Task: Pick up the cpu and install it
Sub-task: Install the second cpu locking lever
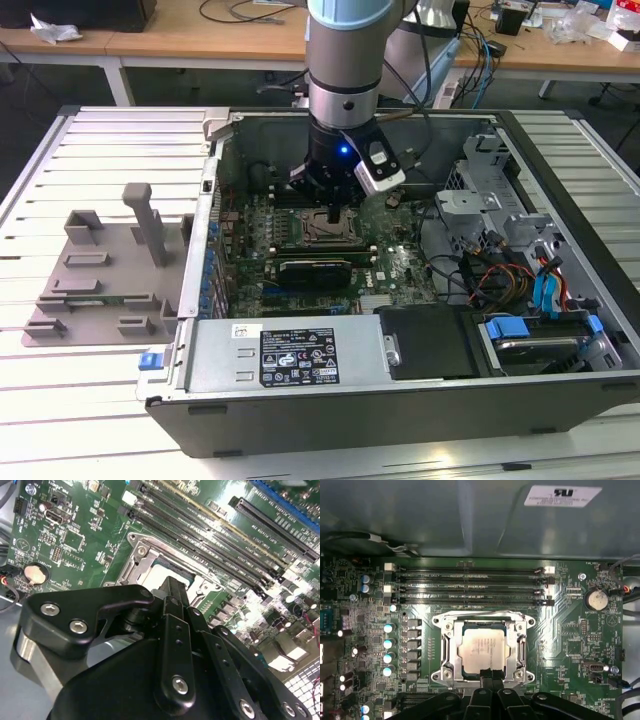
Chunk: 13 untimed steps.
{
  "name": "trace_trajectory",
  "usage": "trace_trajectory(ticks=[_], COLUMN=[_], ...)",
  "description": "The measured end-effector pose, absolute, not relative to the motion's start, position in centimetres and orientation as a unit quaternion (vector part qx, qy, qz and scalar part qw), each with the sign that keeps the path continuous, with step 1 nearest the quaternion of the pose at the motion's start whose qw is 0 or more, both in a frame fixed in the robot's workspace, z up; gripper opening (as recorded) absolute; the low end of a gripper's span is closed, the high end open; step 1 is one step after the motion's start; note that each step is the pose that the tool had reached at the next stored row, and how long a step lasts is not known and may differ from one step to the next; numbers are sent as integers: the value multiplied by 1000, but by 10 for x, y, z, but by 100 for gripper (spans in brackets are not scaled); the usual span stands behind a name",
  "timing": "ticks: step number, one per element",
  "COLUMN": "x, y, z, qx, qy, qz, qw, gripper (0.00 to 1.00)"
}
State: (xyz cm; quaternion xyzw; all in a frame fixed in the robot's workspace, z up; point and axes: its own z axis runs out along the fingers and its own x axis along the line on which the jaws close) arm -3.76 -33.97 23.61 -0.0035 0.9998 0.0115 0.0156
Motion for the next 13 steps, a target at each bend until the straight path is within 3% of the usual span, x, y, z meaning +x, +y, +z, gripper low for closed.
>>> trace_trajectory(ticks=[13], x=[-38], y=[-356], z=[236], qx=[-3], qy=[1000], qz=[13], qw=[16], gripper=[11])
